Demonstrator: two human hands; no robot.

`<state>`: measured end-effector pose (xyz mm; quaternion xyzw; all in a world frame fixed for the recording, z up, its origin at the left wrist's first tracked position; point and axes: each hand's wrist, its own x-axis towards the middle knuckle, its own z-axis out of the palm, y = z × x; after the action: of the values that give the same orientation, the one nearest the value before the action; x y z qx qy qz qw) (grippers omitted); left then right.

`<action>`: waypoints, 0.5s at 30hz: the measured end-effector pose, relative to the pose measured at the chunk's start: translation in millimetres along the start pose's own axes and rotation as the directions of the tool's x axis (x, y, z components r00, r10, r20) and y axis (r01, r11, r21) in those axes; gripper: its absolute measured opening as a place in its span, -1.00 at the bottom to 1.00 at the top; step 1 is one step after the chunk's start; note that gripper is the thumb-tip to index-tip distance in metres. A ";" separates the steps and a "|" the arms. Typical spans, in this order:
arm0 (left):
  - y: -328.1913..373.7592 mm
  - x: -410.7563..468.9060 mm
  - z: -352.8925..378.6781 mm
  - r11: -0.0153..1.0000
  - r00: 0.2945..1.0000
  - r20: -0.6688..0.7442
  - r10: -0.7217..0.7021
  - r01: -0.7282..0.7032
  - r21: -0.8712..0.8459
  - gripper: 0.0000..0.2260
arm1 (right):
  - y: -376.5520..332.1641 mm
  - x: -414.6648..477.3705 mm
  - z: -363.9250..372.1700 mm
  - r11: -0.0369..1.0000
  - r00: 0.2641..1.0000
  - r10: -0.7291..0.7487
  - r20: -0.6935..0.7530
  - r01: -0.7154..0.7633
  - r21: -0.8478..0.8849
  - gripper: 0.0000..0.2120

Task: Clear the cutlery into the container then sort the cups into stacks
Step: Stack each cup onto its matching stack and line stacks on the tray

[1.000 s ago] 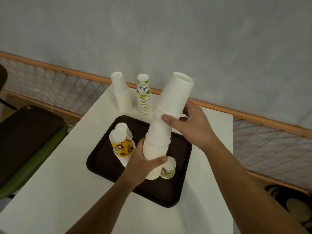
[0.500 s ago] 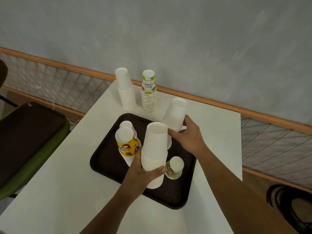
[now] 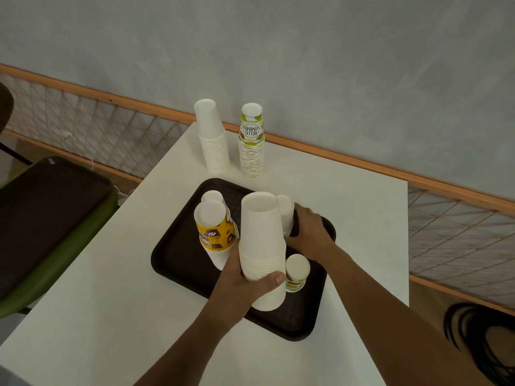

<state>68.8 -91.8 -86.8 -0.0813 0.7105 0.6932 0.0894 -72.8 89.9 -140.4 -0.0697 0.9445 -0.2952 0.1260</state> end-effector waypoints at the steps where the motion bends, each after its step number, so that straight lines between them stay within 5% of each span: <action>1: 0.8 0.7 0.2 1.000 1.000 0.000 0.002 -0.002 -0.005 -0.31 | -5.8 -8.5 -9.2 1.000 0.999 0.015 -0.030 -0.014 0.008 -0.22; 5: 8.9 2.6 0.7 0.999 1.000 -0.021 0.001 -0.002 -0.036 -0.25 | -35.0 -51.4 -55.7 0.960 0.966 -0.029 -0.256 0.098 0.263 -0.47; 8: 18.6 5.3 0.7 0.999 1.000 -0.013 0.022 -0.022 -0.045 -0.24 | -61.9 -83.9 -83.3 0.879 0.971 -0.240 -0.015 0.224 0.421 -0.56; 10: 22.4 9.2 0.6 0.999 0.999 0.019 0.044 -0.043 -0.033 -0.23 | -75.0 -94.5 -87.0 0.863 0.924 -0.300 0.237 0.157 0.480 -0.54; 15: 25.9 13.5 -1.4 0.991 0.992 0.075 0.098 -0.104 0.082 -0.16 | -87.5 -97.6 -85.7 0.893 0.938 -0.281 0.202 0.178 0.414 -0.38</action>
<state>49.5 -92.4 -64.8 -0.0168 0.7393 0.6680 0.0827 1.8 84.9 -2.8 -0.1929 0.8273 -0.4784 0.2225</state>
